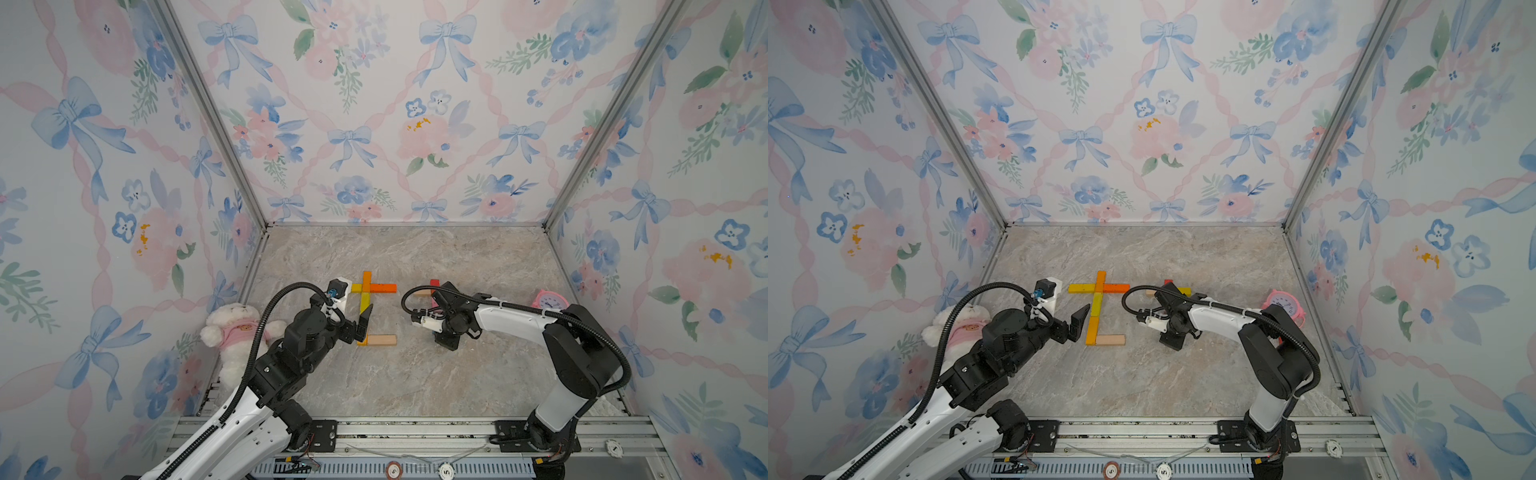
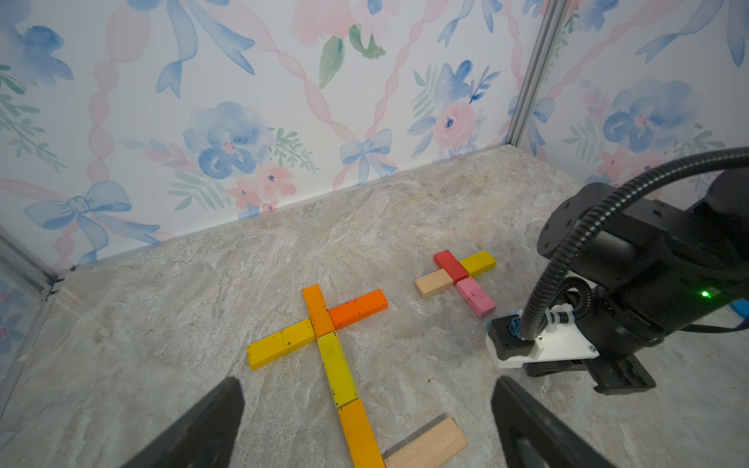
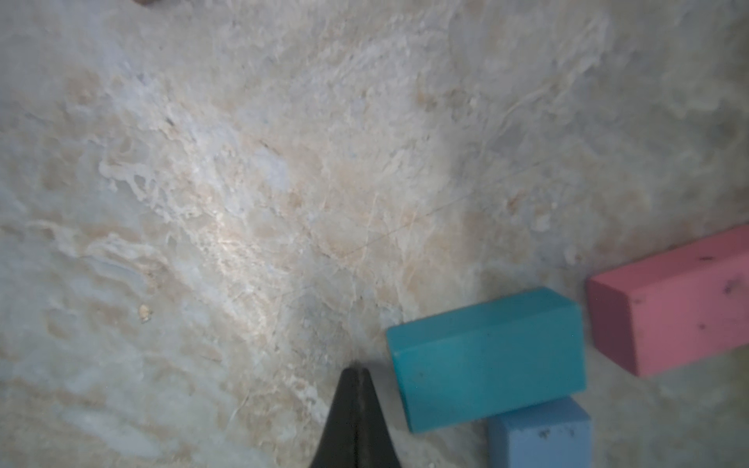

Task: Assemble the letter t with building blocks
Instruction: Adjust the building block at the center of the board.

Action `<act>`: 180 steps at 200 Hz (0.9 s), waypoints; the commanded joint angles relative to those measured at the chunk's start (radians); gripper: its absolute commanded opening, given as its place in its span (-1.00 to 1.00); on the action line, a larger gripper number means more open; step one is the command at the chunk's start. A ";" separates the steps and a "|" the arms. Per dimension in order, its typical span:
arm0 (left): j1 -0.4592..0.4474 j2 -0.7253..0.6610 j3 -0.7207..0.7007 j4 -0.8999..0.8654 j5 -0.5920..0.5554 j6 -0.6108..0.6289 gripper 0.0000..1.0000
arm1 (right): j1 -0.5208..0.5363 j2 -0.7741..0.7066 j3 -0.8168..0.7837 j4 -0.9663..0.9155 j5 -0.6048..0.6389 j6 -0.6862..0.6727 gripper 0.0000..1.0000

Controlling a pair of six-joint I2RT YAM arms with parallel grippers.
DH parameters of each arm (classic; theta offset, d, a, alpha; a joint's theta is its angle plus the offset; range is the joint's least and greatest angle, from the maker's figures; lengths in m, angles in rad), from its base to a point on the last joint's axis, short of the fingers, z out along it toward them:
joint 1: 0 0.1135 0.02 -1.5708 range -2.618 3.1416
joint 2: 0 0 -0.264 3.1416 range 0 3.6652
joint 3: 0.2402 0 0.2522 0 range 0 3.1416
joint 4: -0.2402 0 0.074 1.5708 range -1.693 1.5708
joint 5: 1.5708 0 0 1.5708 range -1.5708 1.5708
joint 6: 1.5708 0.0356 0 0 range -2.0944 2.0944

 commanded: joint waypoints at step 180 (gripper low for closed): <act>0.002 -0.012 -0.010 0.013 -0.008 0.017 0.96 | -0.052 0.037 0.047 -0.012 0.025 -0.009 -1.00</act>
